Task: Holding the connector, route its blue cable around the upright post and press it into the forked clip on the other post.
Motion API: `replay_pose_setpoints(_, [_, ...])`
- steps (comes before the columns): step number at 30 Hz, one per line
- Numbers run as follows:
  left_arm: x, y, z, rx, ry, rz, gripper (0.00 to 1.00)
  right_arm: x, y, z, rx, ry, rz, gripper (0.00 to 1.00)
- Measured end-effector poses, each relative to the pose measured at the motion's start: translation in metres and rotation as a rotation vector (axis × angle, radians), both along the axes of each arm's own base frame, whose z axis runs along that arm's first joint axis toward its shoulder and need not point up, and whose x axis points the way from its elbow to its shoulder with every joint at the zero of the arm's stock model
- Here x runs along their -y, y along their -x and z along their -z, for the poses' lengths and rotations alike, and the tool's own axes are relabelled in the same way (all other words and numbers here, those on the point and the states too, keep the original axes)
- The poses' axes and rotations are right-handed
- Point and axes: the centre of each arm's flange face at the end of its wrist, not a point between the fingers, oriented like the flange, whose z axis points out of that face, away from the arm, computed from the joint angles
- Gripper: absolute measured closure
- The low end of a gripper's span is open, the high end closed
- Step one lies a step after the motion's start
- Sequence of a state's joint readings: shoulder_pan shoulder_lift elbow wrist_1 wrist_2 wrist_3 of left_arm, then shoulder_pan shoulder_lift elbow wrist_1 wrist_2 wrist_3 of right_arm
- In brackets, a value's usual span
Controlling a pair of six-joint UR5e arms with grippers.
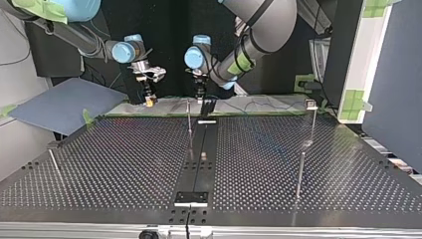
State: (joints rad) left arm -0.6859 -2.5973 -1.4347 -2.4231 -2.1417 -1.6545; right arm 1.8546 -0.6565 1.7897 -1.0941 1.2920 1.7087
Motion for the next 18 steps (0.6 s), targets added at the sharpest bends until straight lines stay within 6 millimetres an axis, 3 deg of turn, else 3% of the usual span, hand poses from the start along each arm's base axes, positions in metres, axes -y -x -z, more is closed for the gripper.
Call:
replay_pose_setpoints(11, [-0.001,0.007,0.0,-0.018,-0.029,-0.021,0.95,-0.001,0.004,0.001,-0.064,0.0,0.019,1.0])
replay_pose_setpoints(18, [0.001,0.008,-0.002,-0.015,-0.032,-0.022,0.95,0.001,0.003,-0.012,-0.073,0.012,0.017,1.0])
